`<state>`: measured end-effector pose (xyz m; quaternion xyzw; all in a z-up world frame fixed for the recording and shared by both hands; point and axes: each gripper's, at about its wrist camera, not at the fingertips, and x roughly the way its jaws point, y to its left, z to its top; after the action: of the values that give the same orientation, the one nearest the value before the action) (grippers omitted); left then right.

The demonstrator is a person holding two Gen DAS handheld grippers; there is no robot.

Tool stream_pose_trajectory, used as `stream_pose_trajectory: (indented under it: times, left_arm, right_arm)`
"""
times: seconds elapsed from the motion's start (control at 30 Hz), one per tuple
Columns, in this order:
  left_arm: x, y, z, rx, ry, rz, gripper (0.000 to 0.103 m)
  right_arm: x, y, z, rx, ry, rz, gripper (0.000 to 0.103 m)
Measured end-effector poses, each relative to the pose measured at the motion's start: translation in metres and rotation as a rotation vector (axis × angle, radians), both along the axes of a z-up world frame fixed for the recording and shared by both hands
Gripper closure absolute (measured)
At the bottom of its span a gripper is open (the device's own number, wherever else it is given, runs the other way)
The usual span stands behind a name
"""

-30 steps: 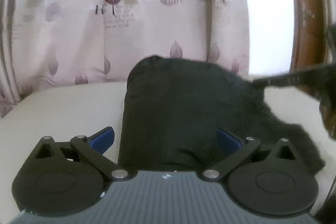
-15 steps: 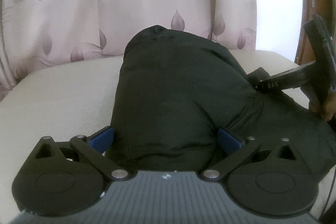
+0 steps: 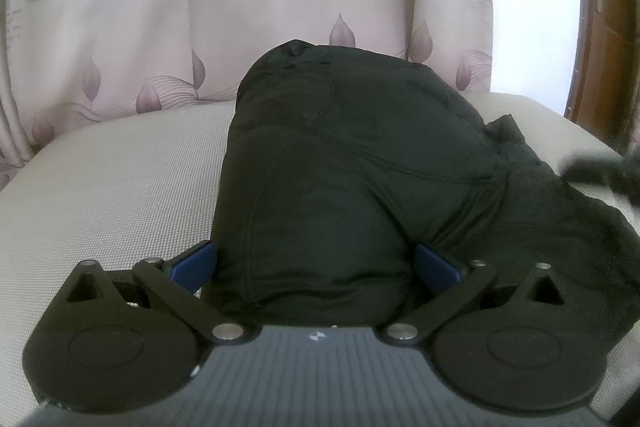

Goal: Fold large clothes

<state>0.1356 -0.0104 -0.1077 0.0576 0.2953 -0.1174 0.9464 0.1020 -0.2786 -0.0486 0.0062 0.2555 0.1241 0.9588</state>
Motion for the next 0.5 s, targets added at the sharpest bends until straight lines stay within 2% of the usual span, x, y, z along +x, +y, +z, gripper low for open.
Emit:
stream_pose_trajectory:
  times: [0.07,0.13,0.23,0.4,0.5]
  left_arm:
    - [-0.001,-0.001,0.0,0.002,-0.001,0.001,0.0]
    - [-0.001,-0.002,-0.001,0.008,-0.003,-0.001,0.0]
    - [-0.002,-0.003,-0.001,0.022,-0.007,-0.001,0.0]
    - [-0.003,-0.004,-0.003,0.026,-0.008,0.007,0.0]
    - [-0.002,-0.003,-0.001,0.021,-0.003,0.018,0.0]
  right_arm:
    - [-0.02,0.01,-0.009,-0.045,0.005,-0.001,0.079]
    - [-0.032,0.015,-0.023,-0.07,0.016,-0.021,0.079]
    - [-0.028,0.01,-0.04,-0.012,0.061,-0.045,0.079]
    - [-0.029,0.016,-0.057,-0.044,0.03,-0.046,0.08]
    - [-0.028,0.01,-0.057,-0.01,0.034,-0.042,0.079]
